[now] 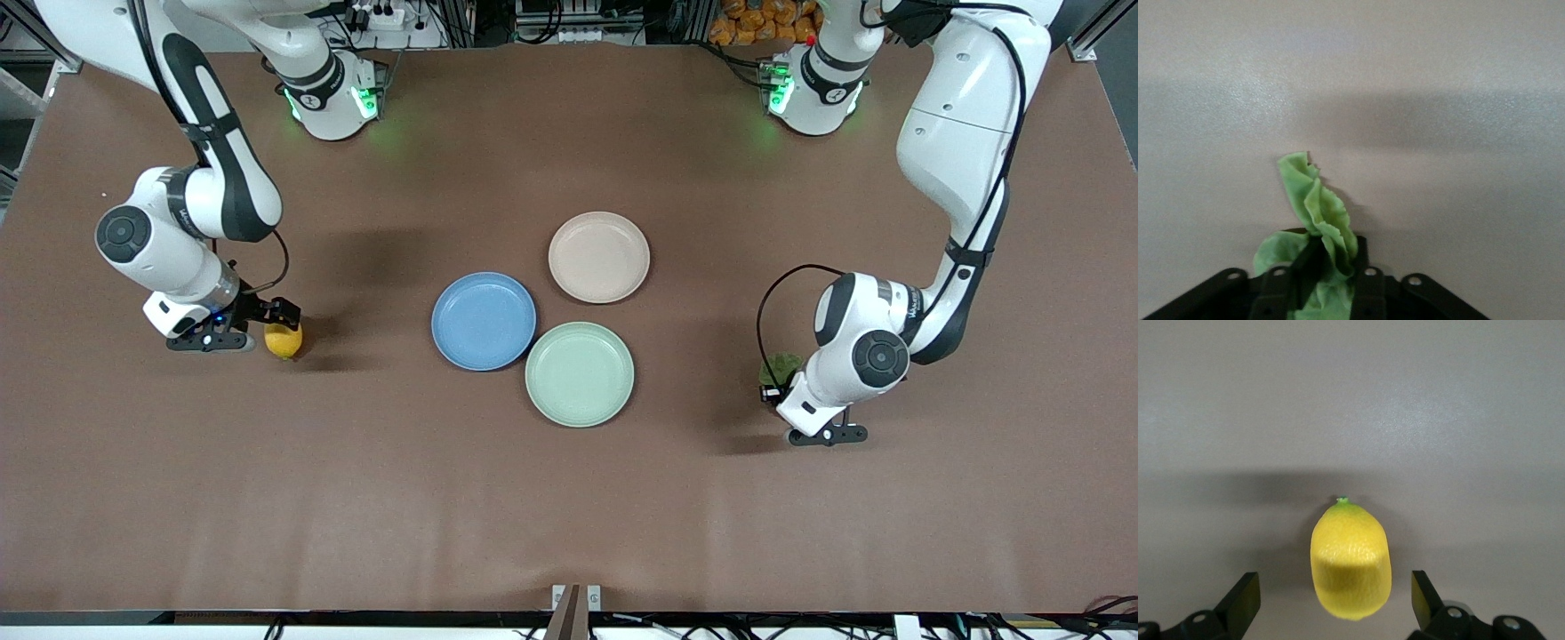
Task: Place lemon and lettuce in plates
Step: 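Lift the lettuce with the left gripper while the right gripper grasps the lemon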
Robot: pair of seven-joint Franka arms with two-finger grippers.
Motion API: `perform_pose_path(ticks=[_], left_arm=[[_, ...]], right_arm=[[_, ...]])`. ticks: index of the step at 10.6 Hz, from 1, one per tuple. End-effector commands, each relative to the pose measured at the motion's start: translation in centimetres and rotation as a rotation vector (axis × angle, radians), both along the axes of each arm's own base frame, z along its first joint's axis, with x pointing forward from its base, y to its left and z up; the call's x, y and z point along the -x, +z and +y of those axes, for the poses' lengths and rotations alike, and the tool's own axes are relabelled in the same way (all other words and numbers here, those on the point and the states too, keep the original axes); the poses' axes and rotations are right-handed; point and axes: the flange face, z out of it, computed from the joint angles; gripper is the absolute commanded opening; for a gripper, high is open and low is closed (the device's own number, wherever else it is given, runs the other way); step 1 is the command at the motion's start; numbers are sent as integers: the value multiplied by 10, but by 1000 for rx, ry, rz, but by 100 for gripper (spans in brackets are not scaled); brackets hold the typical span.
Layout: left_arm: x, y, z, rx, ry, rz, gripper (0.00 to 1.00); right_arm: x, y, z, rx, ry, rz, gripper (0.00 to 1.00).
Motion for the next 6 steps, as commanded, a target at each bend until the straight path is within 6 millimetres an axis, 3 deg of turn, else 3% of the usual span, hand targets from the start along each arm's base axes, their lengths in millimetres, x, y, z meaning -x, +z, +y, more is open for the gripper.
perform_pose_path(ticks=[1,6], left_arm=[[2,1,-5,-9,-7,-11,0],[6,38,-17,-29,-36,7,0]], right_arm=[[7,-26,-6,-2,2,-8,100],[13,-66,-9,13,-4,-37,100]])
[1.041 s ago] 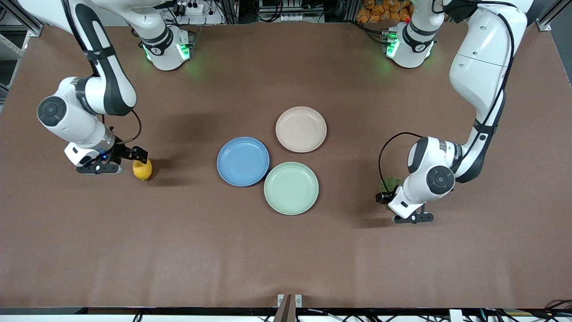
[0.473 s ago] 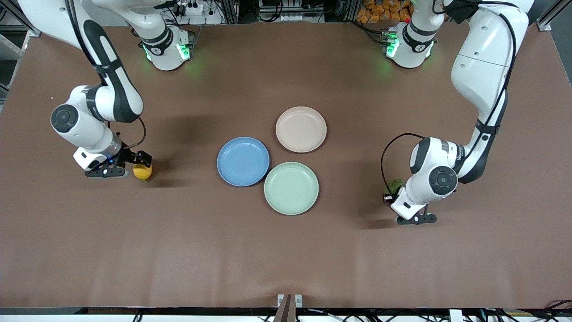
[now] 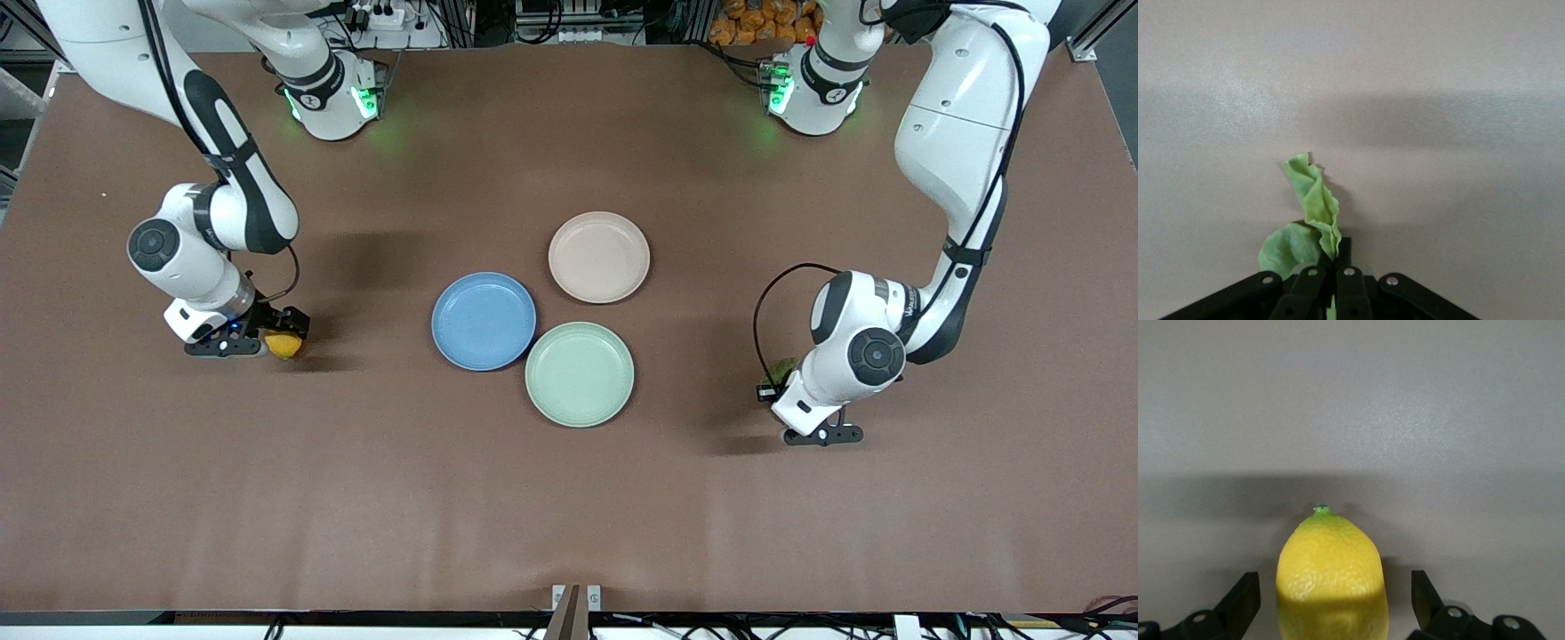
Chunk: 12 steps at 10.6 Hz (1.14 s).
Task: Place lemon and lettuce in plates
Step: 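Lift the lettuce with the left gripper while the right gripper grasps the lemon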
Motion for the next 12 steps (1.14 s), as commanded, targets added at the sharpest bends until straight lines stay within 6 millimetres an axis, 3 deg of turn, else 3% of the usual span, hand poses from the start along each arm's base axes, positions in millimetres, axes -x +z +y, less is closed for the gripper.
perform_pose_path(ticks=[1,2,3,6,7,8,10,12], left_arm=[[8,41,-6,-49,-26,25,0],[12,54,-12,-49,-42,34,0],[18,65,-20,-43,-61,36,0],[48,89,-33,-43,-92,43,0],[61,94,-45,-40,-105,48,0],[74,96,-60,-34,-111,60,0],[97,100,-100,-21,-71,87,0],[118,105,-142,-4,-30,92,0]], right_arm=[[5,-19,-3,-5,-2,-11,100],[6,-23,-3,-4,-2,-9,100],[6,-24,-3,-3,-2,-9,93],[7,-25,-2,-4,-1,0,36],[5,-23,0,-6,2,-3,23],[4,-21,2,-7,3,-8,15],[-1,-11,3,-9,3,-26,13],[-6,2,20,-29,17,6,12]])
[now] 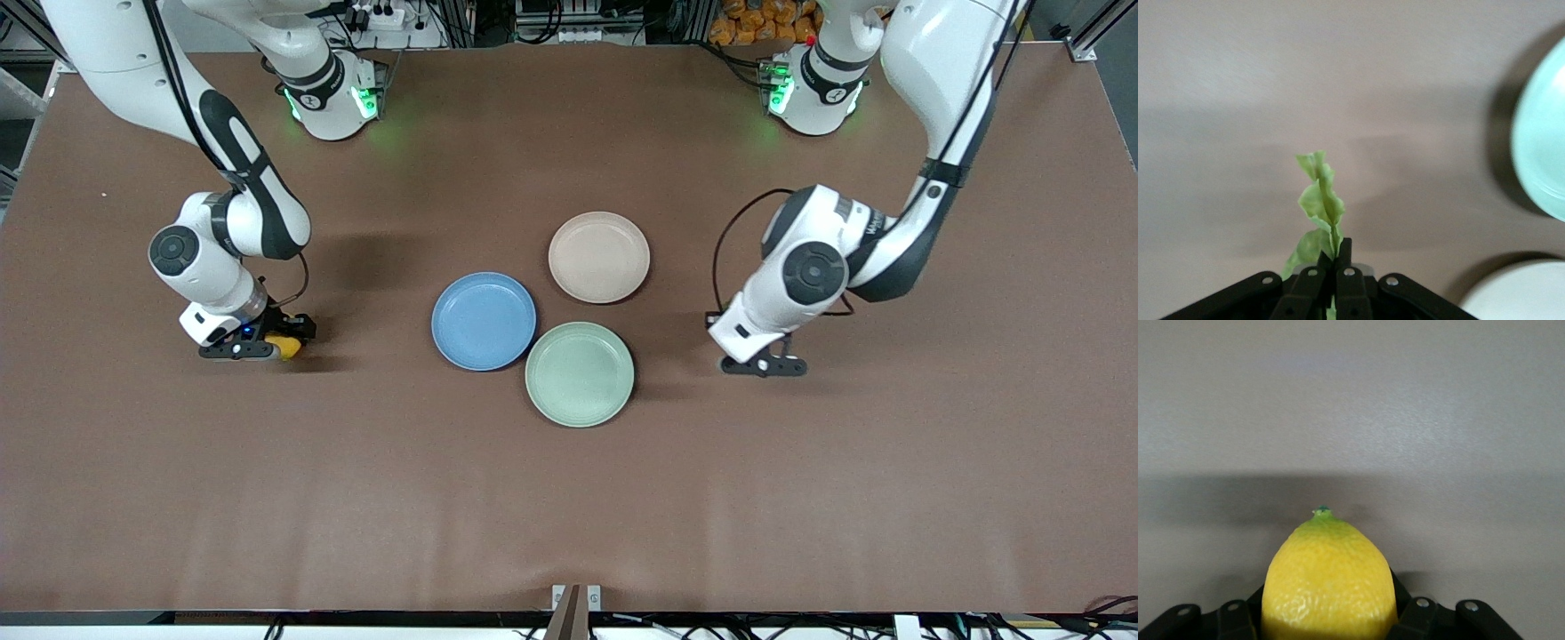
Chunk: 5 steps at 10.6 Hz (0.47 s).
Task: Place lemon and lettuce in plates
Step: 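Carry the lettuce to the cream plate while the right gripper carries the lemon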
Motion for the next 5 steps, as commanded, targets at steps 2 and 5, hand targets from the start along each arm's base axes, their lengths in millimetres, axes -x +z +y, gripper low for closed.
perform_pose_path(ticks=[2,5], left_arm=[[47,10,-63,0,73,23,0],[102,1,-132,-29,117,41,0]], right_arm=[[-13,34,37,-50,-19,22,12],[-24,56,98,-93,-50,20,12]])
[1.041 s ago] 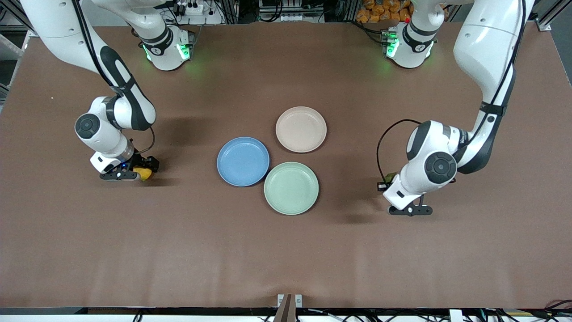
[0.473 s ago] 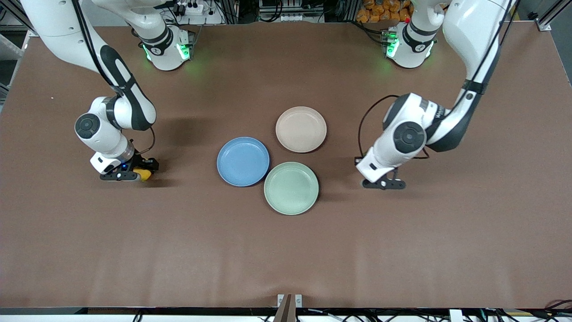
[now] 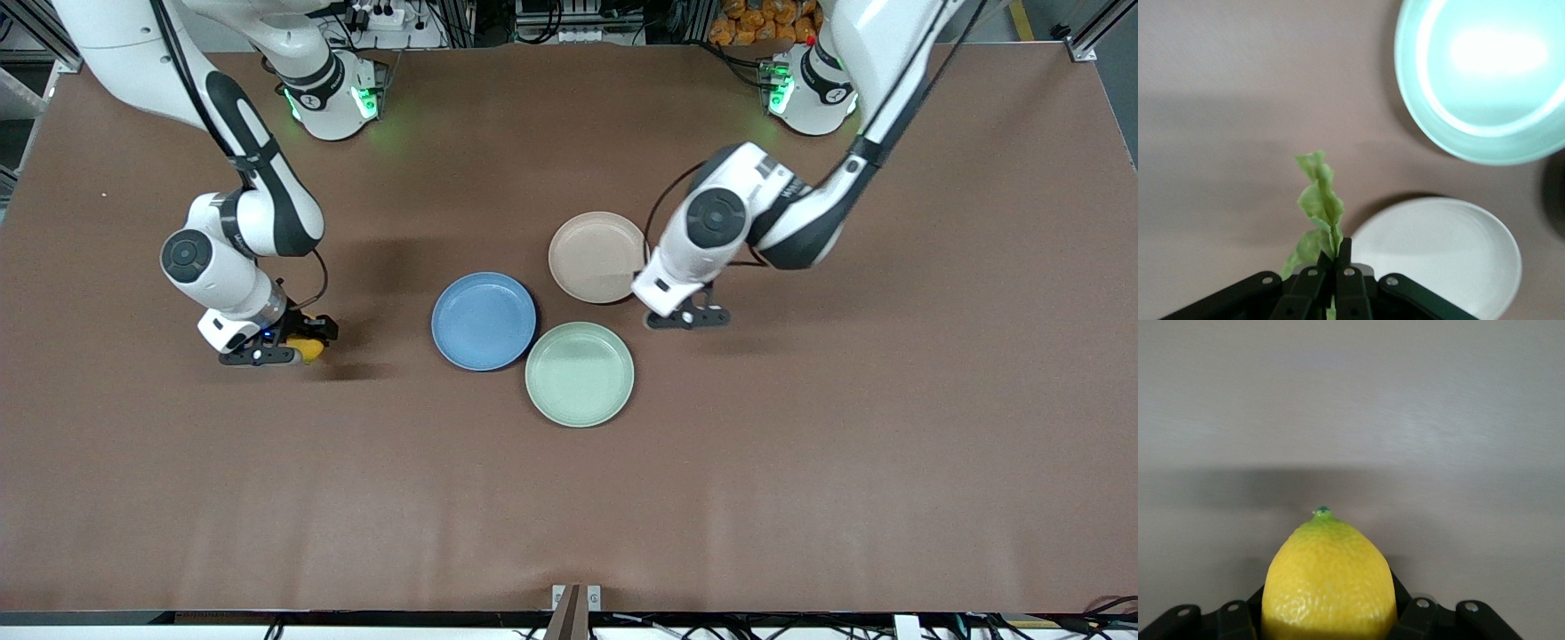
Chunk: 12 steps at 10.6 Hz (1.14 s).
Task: Place lemon and lettuce in plates
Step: 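Carry the lettuce to the cream plate while the right gripper carries the lemon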
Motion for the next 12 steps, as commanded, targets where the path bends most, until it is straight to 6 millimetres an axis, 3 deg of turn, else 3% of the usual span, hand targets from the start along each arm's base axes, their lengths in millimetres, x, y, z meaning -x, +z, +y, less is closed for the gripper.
perform_pose_path(ticks=[1,4,8,9,10,12], left_arm=[[38,-11,-39,-32,42,23,0],[74,-33,-74,-47,43,51,0],[92,-56,-95,-24,45,53,0],[90,-58,-95,-22,47,52,70],[88,-60,-96,-19,51,55,100],[83,-58,-94,-16,59,50,100]], right_arm=[[-3,20,51,-49,-54,-9,12],[8,26,110,-84,-102,0,13],[28,34,184,-120,-115,9,14],[31,33,198,-123,-116,12,14],[33,31,209,-125,-119,16,14],[41,19,233,-118,-143,34,15]])
